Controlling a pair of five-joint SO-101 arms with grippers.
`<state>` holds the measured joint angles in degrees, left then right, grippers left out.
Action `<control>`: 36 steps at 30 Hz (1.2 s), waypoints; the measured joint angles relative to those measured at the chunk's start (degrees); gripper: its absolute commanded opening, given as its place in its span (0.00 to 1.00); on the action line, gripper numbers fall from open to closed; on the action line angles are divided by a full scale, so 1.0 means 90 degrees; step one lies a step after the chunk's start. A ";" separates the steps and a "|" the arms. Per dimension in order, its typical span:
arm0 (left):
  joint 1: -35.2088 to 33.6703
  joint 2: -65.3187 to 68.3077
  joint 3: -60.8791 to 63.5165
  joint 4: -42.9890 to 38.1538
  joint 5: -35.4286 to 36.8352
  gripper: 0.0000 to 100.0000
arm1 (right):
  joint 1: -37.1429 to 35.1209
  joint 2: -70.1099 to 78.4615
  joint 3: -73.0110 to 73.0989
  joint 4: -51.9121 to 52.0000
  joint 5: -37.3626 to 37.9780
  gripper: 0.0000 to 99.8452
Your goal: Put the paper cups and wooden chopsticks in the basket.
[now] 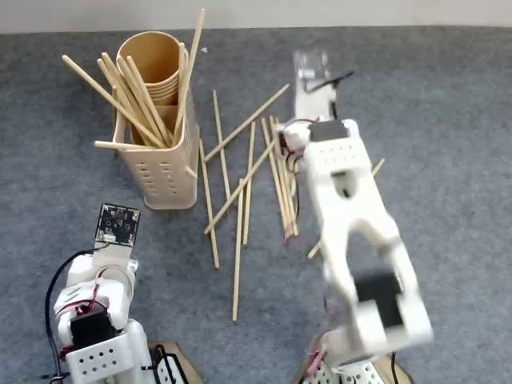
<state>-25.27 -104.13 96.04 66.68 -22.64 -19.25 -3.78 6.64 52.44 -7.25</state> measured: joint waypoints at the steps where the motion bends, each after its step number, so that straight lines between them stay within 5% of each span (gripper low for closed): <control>1: 0.0000 0.0000 0.0000 0.0000 0.0000 0.17 | -0.0166 -0.0537 0.0147 -0.0117 -0.0117 0.00; 8: 0.0010 0.0000 0.0000 0.0000 0.0000 0.17 | -0.1172 -0.3204 0.1836 -0.2872 -0.0283 0.00; 13: 0.0010 0.0000 0.0000 0.0000 0.0000 0.17 | -0.1563 -0.3526 0.2999 -0.4884 0.0723 0.00; 19: 0.0010 0.0000 0.0000 0.0000 0.0000 0.17 | -0.1446 -0.3556 0.4220 -0.3897 0.1055 0.00; 25: 0.0010 0.0000 0.0000 0.0000 0.0000 0.17 | -0.0371 -0.3556 0.4415 -0.2315 0.1055 0.03; 36: 0.0010 0.0000 0.0000 0.0000 0.0000 0.17 | -0.0205 -0.1221 0.3878 -0.2061 0.1055 0.10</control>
<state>-25.19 -104.13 96.04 66.68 -22.64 -21.10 -14.77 41.54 33.89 2.24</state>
